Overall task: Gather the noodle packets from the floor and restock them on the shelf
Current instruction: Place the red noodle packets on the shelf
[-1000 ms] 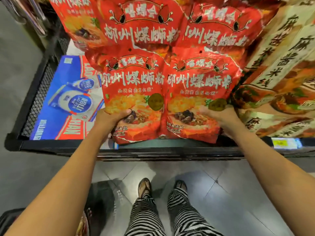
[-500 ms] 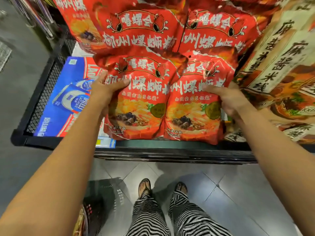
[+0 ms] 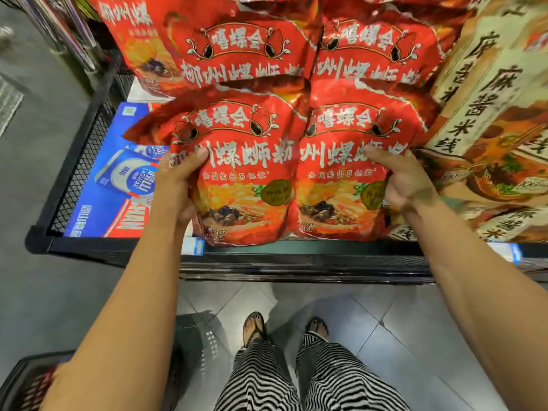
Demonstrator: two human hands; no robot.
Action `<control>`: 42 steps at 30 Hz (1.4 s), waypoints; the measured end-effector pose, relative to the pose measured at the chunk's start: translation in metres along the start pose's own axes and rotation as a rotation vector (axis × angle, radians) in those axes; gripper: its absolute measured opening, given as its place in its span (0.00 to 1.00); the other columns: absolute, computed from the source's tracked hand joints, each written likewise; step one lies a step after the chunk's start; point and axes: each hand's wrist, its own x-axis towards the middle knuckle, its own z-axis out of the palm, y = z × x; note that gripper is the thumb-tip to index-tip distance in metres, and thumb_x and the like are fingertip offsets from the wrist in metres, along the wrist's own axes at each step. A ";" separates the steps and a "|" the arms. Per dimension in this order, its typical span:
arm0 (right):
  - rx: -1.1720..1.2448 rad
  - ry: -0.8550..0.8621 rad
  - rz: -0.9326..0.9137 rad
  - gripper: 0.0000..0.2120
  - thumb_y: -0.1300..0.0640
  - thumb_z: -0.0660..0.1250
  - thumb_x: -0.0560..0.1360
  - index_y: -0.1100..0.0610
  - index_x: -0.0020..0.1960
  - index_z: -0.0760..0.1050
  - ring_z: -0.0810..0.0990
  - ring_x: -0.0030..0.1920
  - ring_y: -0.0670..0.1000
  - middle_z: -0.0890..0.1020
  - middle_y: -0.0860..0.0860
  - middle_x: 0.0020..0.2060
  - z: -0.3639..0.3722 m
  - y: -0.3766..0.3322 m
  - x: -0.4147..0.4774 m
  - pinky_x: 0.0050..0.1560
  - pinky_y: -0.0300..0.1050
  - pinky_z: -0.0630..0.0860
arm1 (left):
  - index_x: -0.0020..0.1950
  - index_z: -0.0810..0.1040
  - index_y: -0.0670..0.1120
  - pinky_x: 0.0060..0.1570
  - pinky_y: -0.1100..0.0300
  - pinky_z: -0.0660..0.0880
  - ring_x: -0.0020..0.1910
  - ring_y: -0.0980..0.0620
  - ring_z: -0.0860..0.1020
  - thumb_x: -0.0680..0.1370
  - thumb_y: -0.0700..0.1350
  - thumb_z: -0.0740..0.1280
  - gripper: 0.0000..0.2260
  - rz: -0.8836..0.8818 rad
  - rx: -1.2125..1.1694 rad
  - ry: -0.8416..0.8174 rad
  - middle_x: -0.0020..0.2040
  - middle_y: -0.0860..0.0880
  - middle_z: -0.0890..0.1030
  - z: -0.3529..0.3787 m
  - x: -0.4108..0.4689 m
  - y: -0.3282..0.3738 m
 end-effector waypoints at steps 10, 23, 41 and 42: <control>-0.016 -0.101 0.036 0.22 0.66 0.71 0.70 0.54 0.62 0.76 0.83 0.57 0.56 0.84 0.54 0.54 0.003 0.006 -0.002 0.53 0.52 0.81 | 0.53 0.80 0.46 0.42 0.56 0.81 0.43 0.50 0.85 0.77 0.33 0.66 0.10 0.031 0.004 -0.010 0.43 0.49 0.86 0.003 0.003 0.001; -0.206 0.030 0.183 0.42 0.49 0.85 0.50 0.56 0.62 0.77 0.83 0.57 0.56 0.85 0.55 0.54 -0.025 0.052 -0.015 0.56 0.51 0.80 | 0.58 0.78 0.41 0.50 0.49 0.81 0.48 0.45 0.84 0.72 0.36 0.73 0.15 0.035 -0.021 0.077 0.49 0.43 0.85 -0.002 0.014 -0.016; -0.684 -0.081 -0.326 0.29 0.47 0.82 0.61 0.59 0.56 0.78 0.85 0.44 0.46 0.85 0.51 0.46 0.106 -0.054 -0.006 0.49 0.42 0.82 | 0.58 0.79 0.45 0.44 0.57 0.81 0.46 0.50 0.85 0.75 0.40 0.72 0.12 -0.037 0.142 0.008 0.46 0.49 0.86 0.003 0.005 0.004; -0.637 -0.146 -0.264 0.22 0.54 0.82 0.63 0.58 0.52 0.78 0.85 0.41 0.43 0.85 0.49 0.43 0.116 -0.050 -0.004 0.45 0.39 0.82 | 0.57 0.79 0.46 0.44 0.57 0.81 0.46 0.51 0.85 0.74 0.41 0.72 0.12 -0.037 0.162 -0.003 0.45 0.50 0.86 0.002 0.005 0.005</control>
